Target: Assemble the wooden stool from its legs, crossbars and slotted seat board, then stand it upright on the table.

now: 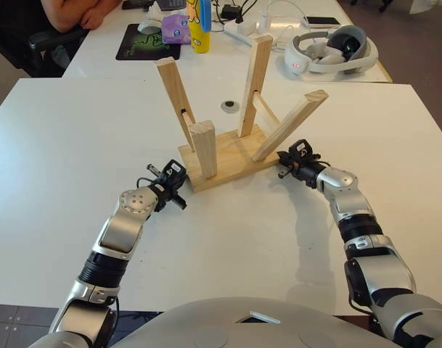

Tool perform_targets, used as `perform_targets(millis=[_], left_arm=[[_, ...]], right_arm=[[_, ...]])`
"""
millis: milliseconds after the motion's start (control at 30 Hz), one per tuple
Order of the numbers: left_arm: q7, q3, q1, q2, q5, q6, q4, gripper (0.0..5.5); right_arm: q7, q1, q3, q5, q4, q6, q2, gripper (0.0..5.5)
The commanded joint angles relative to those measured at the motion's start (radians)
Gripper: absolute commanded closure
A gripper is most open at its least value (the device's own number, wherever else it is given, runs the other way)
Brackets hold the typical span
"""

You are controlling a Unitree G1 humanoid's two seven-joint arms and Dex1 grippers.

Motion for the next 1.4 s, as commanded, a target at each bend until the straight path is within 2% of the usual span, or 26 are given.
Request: perform_targets(millis=[33, 200, 433, 633, 833, 967, 1167, 1400], left_arm=[[-0.033, -0.025, 0.015, -0.002, -0.014, 0.022, 0.016, 5.50], [-0.077, -0.042, 0.049, 0.012, -0.042, 0.022, -0.014, 5.50], [-0.146, -0.073, 0.197, 0.103, -0.088, 0.100, -0.220, 5.50], [-0.121, -0.054, 0.290, 0.127, -0.096, 0.124, -0.284, 5.50], [0.007, 0.030, 0.305, 0.119, -0.012, 0.032, -0.273, 5.50], [0.061, 0.062, 0.380, 0.126, 0.013, 0.025, -0.302, 5.50], [0.067, 0.046, 0.471, 0.140, 0.023, 0.056, -0.355, 5.50], [0.044, 0.001, 0.422, 0.109, 0.001, 0.091, -0.360, 5.50]], right_arm=[[0.135, 0.064, 0.035, 0.036, -0.092, 0.006, 0.001, 5.47], [0.210, 0.223, 0.008, 0.134, -0.307, 0.042, -0.014, 5.47], [0.144, 0.546, 0.038, 0.177, -0.693, 0.171, -0.027, 5.47], [0.066, 0.736, 0.028, 0.189, -0.859, 0.218, -0.033, 5.47], [-0.063, 0.794, 0.018, 0.090, -0.919, 0.181, -0.042, 5.47], [-0.135, 0.825, -0.016, 0.051, -0.906, 0.180, -0.049, 5.47], [-0.167, 0.857, -0.019, 0.063, -0.954, 0.222, -0.038, 5.47], [-0.156, 0.837, 0.030, 0.075, -0.993, 0.273, -0.027, 5.47]])
